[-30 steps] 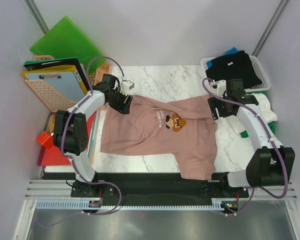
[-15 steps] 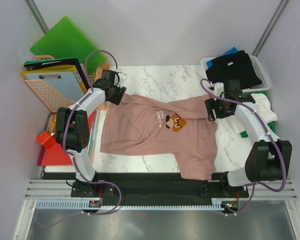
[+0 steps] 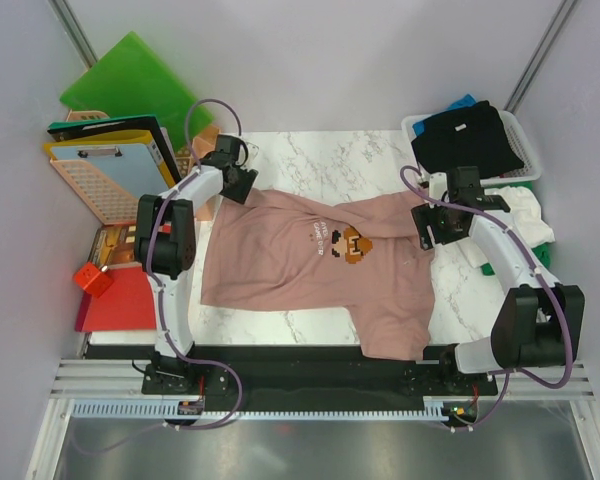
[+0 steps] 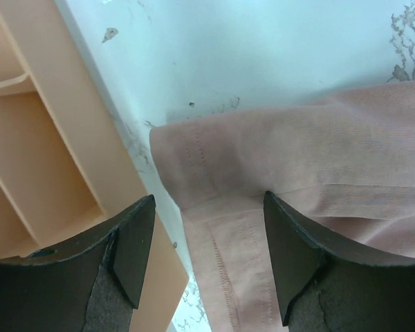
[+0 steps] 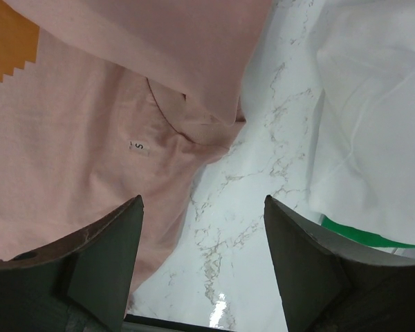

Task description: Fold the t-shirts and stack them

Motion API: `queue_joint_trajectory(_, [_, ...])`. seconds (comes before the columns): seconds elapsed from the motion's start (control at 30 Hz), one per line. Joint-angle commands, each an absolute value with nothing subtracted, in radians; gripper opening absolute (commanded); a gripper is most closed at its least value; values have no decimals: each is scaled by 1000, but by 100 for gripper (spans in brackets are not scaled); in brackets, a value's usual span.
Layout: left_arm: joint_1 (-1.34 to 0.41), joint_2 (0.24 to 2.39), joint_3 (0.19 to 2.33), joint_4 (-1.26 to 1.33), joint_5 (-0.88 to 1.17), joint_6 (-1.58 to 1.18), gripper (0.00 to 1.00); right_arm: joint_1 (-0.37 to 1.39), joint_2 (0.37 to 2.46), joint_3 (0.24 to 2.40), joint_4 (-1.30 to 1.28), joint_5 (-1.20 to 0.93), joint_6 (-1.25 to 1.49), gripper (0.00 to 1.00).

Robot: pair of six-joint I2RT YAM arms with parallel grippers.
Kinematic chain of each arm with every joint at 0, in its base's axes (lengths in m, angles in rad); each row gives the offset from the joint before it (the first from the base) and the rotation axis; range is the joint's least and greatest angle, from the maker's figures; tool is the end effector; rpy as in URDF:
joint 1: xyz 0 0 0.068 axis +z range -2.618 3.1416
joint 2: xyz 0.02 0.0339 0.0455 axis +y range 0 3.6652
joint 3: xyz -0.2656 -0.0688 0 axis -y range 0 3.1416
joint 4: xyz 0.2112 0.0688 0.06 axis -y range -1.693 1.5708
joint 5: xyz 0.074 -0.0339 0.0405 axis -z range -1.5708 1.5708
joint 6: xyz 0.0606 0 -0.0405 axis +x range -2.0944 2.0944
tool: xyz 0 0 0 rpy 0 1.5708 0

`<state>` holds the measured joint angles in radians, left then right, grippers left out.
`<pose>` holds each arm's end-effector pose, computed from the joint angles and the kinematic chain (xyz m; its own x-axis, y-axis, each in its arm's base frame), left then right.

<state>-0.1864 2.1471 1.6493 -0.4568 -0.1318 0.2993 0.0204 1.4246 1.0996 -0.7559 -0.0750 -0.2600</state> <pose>0.4500 -0.0768 0.1787 -0.7341 0.4359 -0.5206 0.3407 0.8997 0.2729 0.2637 0.0099 0.2471 -0.8383 -0.2735 -0.4717 -0.2805 0.9582 -0.0571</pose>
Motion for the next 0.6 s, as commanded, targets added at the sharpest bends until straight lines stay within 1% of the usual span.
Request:
queue_joint_trajectory(0.0, [-181, 2157, 1701, -483, -135, 255, 72, 20, 1385, 1092, -736, -52, -275, 78])
queue_joint_trajectory(0.1, [-179, 2167, 1712, -485, -143, 261, 70, 20, 1394, 1092, -732, -69, -270, 78])
queue_joint_trajectory(0.2, [-178, 2180, 1727, -488, -153, 261, 63, 20, 1402, 1094, -727, -86, -261, 78])
queue_joint_trajectory(0.23, [-176, 2180, 1729, -488, -152, 261, 51, 20, 1405, 1092, -723, -87, -259, 78])
queue_joint_trajectory(0.3, [-176, 2178, 1730, -486, -152, 261, 39, 20, 1414, 1085, -719, -94, -256, 78])
queue_joint_trajectory(0.33, [-176, 2183, 1730, -486, -153, 259, 26, 20, 1416, 1081, -718, -94, -256, 77])
queue_joint_trajectory(0.37, [-176, 2184, 1732, -491, -152, 262, 23, 20, 1416, 1077, -716, -92, -256, 77])
queue_joint_trajectory(0.4, [-175, 2190, 1735, -494, -155, 265, 21, 20, 1417, 1074, -715, -94, -261, 77])
queue_joint_trajectory(0.47, [-176, 2197, 1738, -497, -164, 268, 24, 18, 1416, 1069, -715, -86, -264, 77])
queue_joint_trajectory(0.5, [-176, 2200, 1736, -497, -170, 268, 29, 20, 1414, 1068, -713, -84, -267, 77])
queue_joint_trajectory(0.53, [-176, 2203, 1740, -499, -185, 268, 39, 20, 1411, 1062, -712, -84, -271, 77])
queue_joint_trajectory(0.57, [-176, 2201, 1736, -499, -192, 268, 43, 20, 1411, 1062, -713, -83, -273, 77])
